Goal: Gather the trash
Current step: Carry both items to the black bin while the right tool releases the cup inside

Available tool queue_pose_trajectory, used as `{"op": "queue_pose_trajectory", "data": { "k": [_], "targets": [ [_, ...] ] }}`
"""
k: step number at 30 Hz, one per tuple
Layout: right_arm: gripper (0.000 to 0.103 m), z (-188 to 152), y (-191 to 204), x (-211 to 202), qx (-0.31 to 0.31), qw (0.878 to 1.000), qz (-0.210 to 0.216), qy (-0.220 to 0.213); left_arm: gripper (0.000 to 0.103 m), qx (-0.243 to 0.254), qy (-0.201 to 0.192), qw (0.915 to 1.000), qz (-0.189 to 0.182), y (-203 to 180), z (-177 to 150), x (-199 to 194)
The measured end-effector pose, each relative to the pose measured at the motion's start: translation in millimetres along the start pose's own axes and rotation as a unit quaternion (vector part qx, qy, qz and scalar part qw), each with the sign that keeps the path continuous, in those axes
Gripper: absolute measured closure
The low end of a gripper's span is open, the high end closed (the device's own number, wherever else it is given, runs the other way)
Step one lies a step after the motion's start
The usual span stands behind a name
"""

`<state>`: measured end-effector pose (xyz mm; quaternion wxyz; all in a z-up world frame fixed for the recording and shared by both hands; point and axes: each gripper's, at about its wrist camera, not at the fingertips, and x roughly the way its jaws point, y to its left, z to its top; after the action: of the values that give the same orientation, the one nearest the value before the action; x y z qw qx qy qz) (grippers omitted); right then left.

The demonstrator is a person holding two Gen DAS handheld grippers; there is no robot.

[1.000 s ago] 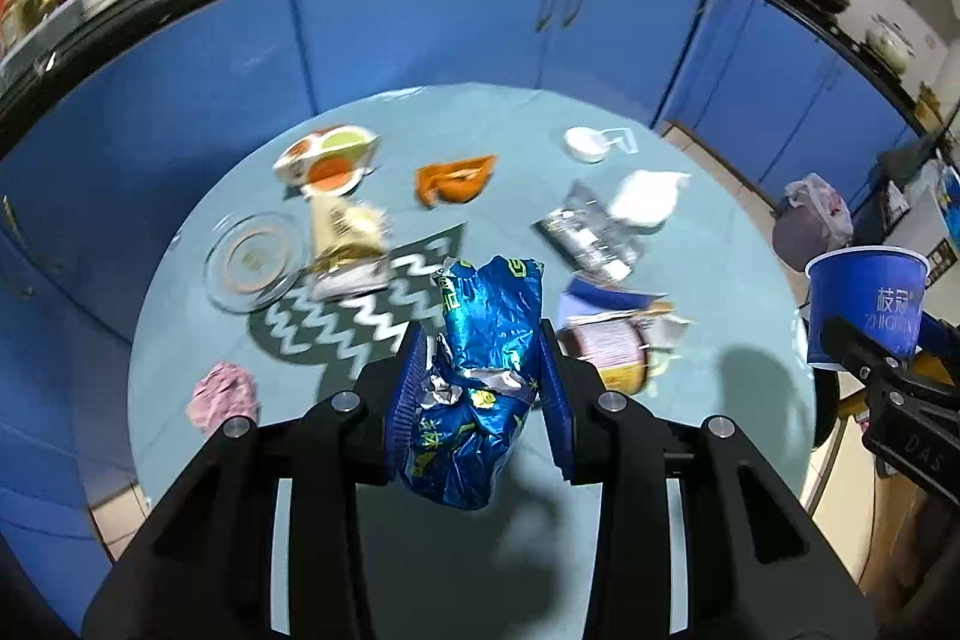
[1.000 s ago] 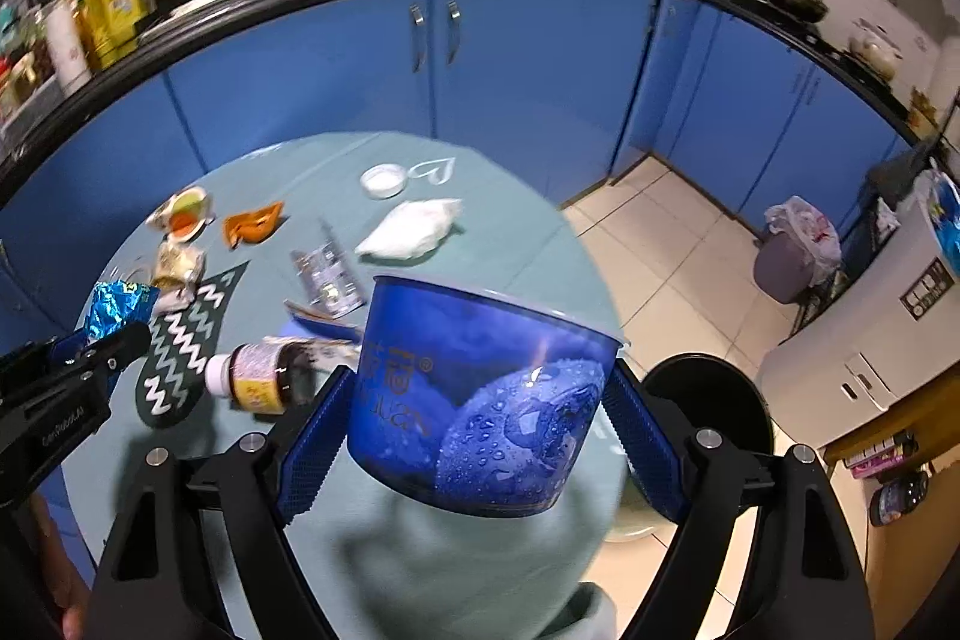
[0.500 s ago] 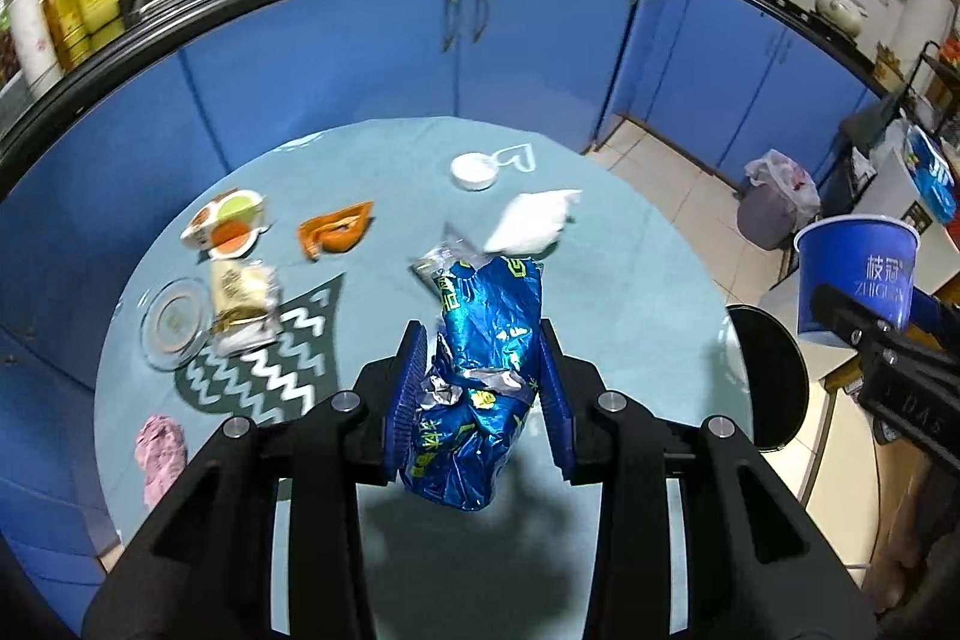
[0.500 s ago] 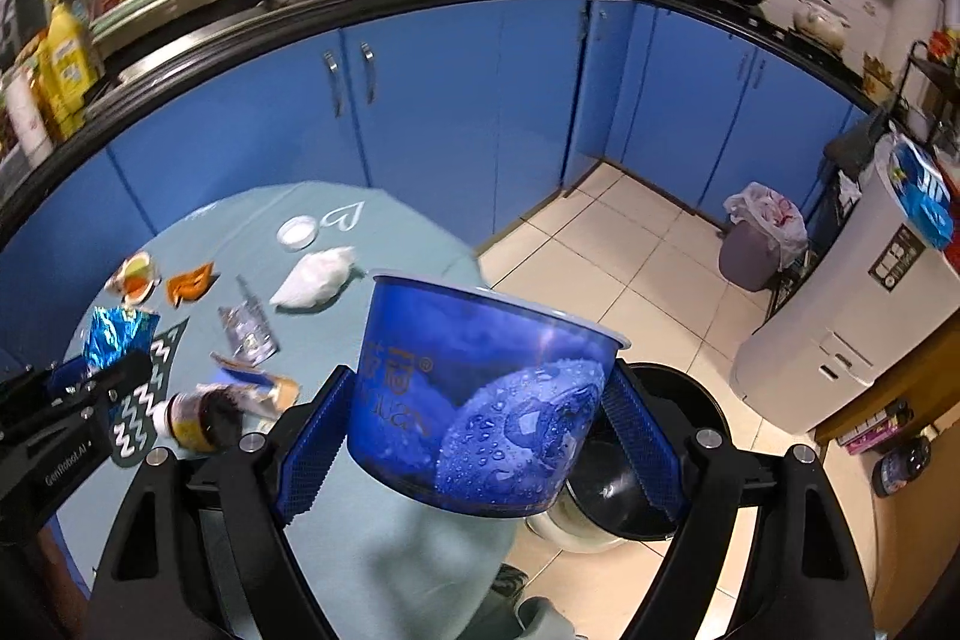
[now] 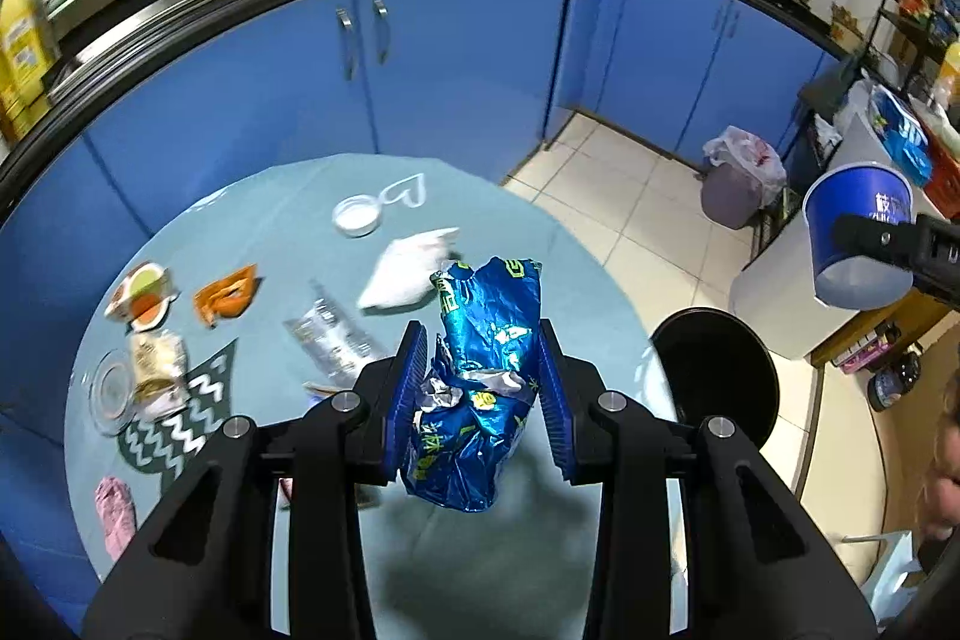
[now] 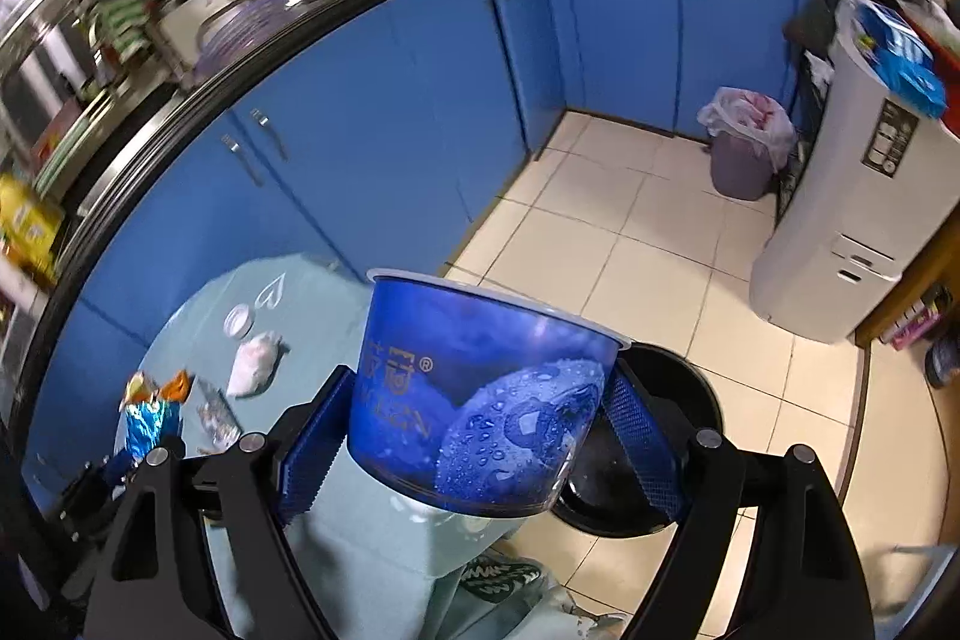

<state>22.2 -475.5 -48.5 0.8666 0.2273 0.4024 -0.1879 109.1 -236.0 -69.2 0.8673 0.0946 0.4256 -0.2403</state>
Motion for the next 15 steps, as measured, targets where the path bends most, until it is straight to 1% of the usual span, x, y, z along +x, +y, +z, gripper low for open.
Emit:
{"op": "queue_pose_trajectory", "data": {
  "k": [8,15],
  "targets": [
    [0.022,1,-28,8,0.028,0.999,-0.021,0.007,0.066,0.025,0.003,0.9997,-0.006,-29,10,9],
    [0.021,3,-49,15,0.053,0.998,-0.022,0.014,0.066,0.029,0.01,0.9995,-0.006,-40,15,15]
  ]
}}
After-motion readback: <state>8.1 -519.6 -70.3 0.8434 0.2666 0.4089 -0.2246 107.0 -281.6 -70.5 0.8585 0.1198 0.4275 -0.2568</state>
